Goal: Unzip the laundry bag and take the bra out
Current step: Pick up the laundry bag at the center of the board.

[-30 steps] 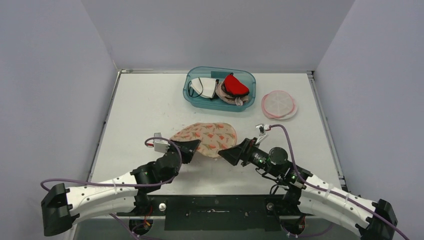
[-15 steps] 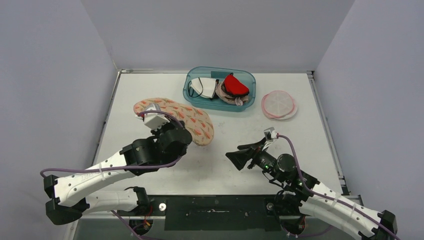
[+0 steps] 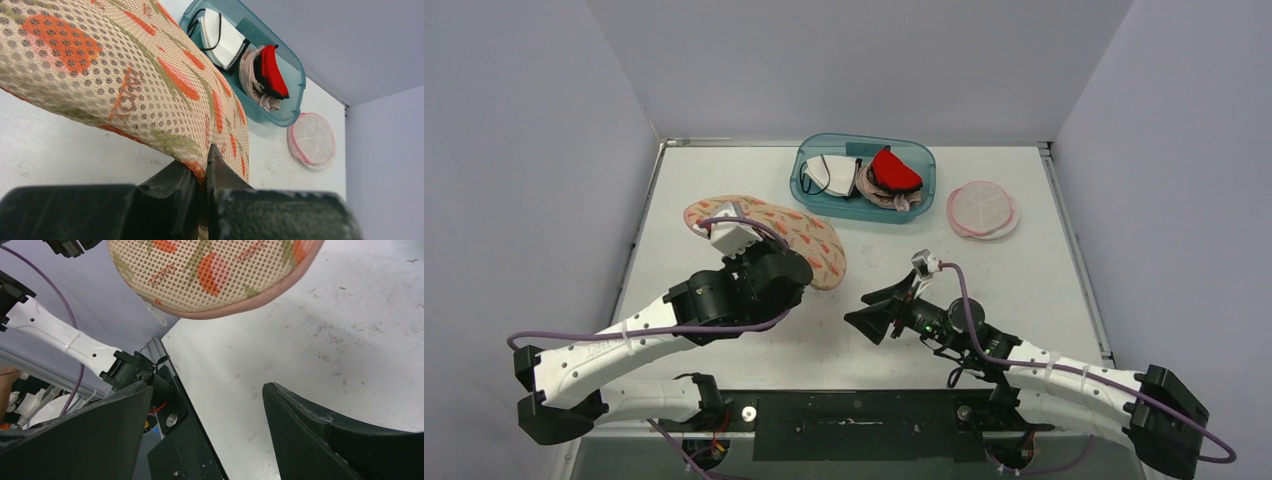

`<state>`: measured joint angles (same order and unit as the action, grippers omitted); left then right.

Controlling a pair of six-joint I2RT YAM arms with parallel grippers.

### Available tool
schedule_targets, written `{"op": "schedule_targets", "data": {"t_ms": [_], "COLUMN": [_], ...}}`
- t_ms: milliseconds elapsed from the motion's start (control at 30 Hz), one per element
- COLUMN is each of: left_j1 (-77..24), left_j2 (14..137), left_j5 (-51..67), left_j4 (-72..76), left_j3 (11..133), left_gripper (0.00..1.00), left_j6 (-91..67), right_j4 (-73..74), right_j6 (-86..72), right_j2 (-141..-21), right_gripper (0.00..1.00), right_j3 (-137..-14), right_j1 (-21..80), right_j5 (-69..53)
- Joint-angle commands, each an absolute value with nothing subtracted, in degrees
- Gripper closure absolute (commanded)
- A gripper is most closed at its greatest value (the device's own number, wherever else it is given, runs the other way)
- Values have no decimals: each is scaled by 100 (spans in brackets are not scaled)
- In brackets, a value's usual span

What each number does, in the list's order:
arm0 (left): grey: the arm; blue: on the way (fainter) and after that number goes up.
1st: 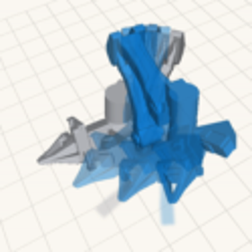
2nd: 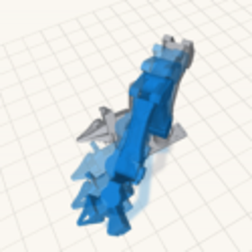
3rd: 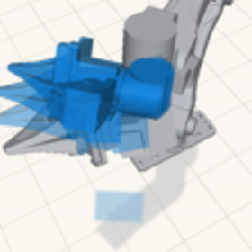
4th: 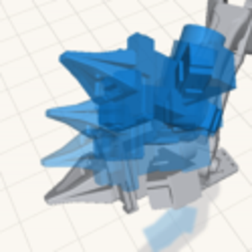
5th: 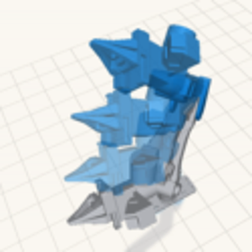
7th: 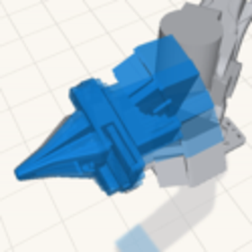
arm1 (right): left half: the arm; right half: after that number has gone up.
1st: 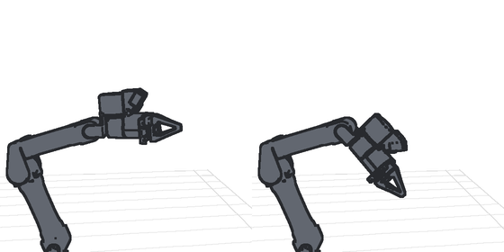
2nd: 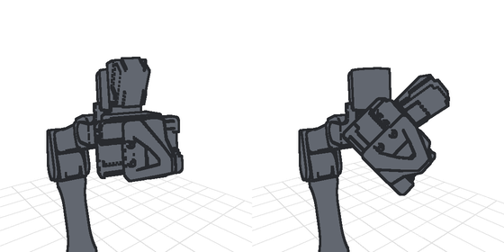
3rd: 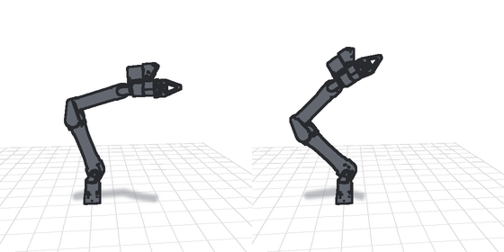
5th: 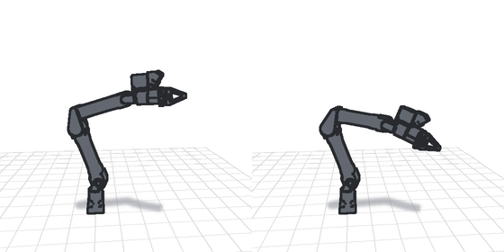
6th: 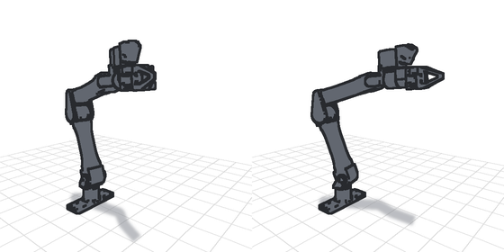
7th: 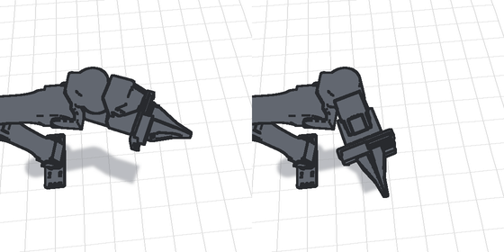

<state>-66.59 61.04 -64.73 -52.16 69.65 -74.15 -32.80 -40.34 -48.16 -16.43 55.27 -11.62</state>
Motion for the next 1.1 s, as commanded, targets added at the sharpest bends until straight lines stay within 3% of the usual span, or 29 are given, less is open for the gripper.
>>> {"op": "schedule_targets", "data": {"t_ms": [0, 467, 833, 933, 1067], "left_j1": [-6580, -6440, -6399, -6391, -6358], "left_j2": [6198, 6721, 6774, 6794, 6751], "left_j5": [-6376, -5904, -5853, -5833, -5677], "left_j4": [-5470, -5746, -5722, -5855, -5929], "left_j3": [7439, 7904, 7931, 7932, 7826], "left_gripper": [100, 100, 100, 100, 100], "left_j6": [-8115, -8397, -8455, -8824, -9557], "right_j4": [-4455, -4804, -4790, -5213, -5751], "right_j6": [-4125, -4007, -3975, -4035, -4078], "right_j2": [-5245, -6055, -5980, -5951, -5952], "right_gripper": [18, 30, 41, 40, 31], "right_j3": [-2062, -2562, -2553, -2364, -2192], "right_j1": [5704, 5924, 5933, 5946, 5933], "right_j5": [-1319, -742, -466, -399, -374]}}
